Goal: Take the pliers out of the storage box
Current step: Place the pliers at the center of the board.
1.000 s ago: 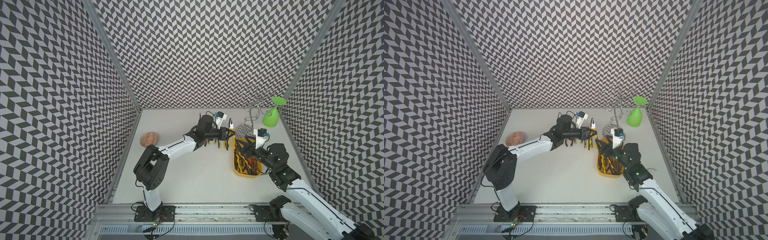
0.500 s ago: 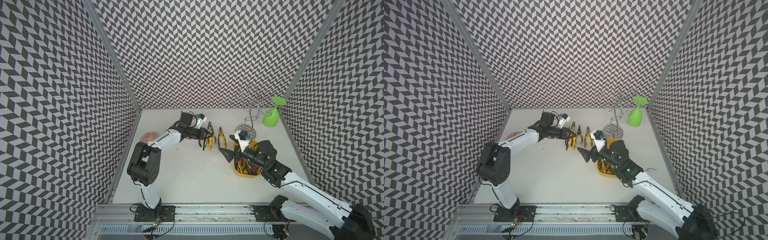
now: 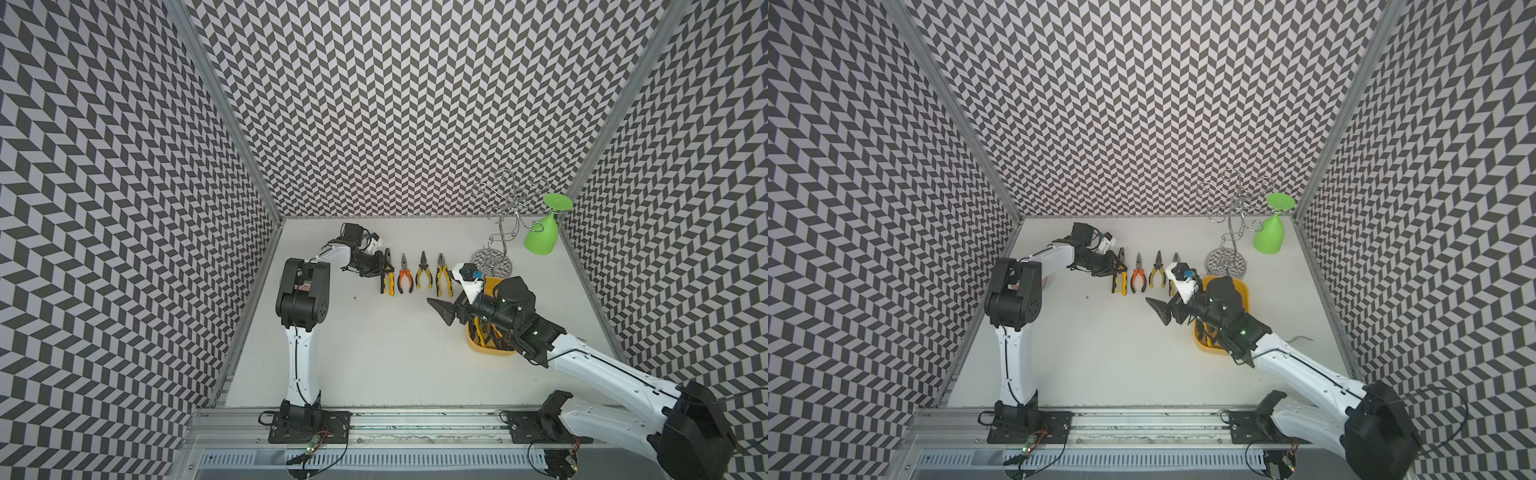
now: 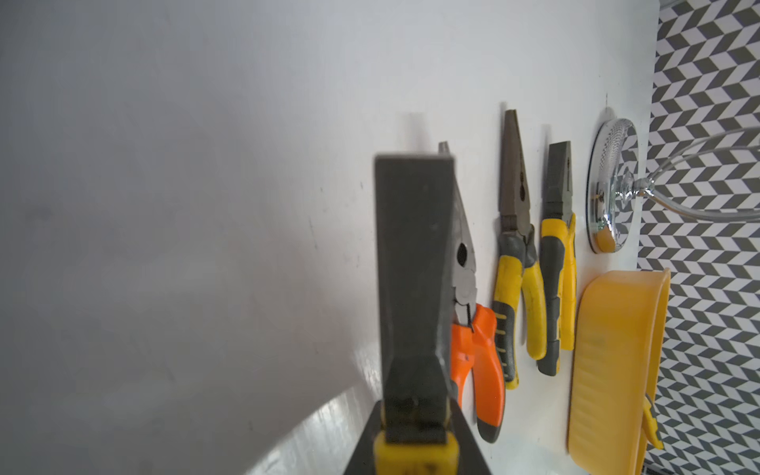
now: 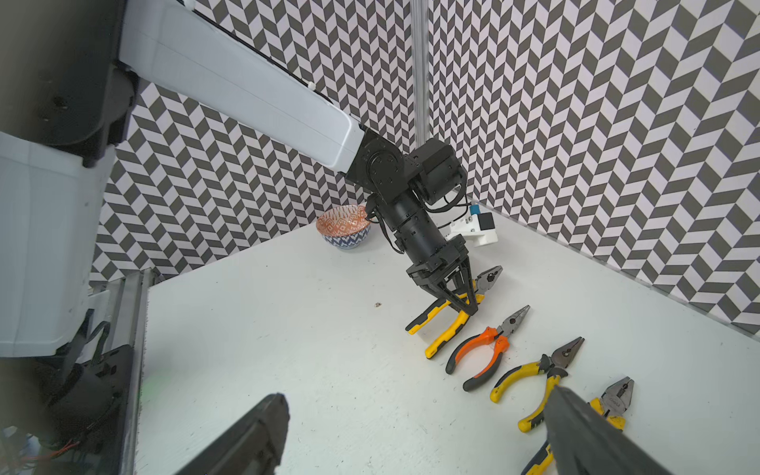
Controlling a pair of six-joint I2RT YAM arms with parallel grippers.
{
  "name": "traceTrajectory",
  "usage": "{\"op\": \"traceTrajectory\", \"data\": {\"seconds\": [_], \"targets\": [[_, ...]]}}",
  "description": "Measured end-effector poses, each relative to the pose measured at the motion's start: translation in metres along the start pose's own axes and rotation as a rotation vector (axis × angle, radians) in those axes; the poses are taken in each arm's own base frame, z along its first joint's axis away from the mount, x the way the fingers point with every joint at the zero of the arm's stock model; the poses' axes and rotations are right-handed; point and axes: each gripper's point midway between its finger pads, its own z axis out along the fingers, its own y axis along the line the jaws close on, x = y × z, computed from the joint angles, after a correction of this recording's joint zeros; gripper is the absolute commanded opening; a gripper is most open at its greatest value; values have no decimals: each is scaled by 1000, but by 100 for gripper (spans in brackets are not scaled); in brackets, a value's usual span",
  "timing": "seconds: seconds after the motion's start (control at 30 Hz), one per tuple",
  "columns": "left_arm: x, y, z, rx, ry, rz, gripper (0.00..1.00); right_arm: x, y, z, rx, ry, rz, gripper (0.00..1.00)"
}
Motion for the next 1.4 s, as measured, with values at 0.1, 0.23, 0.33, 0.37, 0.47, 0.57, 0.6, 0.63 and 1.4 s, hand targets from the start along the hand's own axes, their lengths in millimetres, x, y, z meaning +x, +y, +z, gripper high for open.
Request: {"op": "traceTrajectory", "data": {"seconds": [0.1,0.23,0.33,0.37,0.47,0.57,0.6,0.63,1.4], "targets": [[-4,10,10,-11,14,-36,0,0,-1,0,5,0,-4,100],[-3,21,20,-12,32,-102,1,0,-3,0,17,1,-4,100],[-3,25,21,-11,34,-143,8,0,-5,0,27,0,-4,99],[-3,26,21,-10,35,-156,10,0,-5,0,31,1,-3,99],[-2,30,22,-5,38,-186,23,0,-8,0,45,0,-4,99],[-3,34,21,-22,30,-192,33,1,-9,0,55,0,-4,99],[-4,36,21,-31,27,-192,35,1,-10,0,60,0,-4,99],[-4,37,21,-33,24,-190,37,1,-11,0,64,0,-4,99],[-12,31,-4,-110,-71,-120,98,-8,-58,-24,364,-40,100,98]]}}
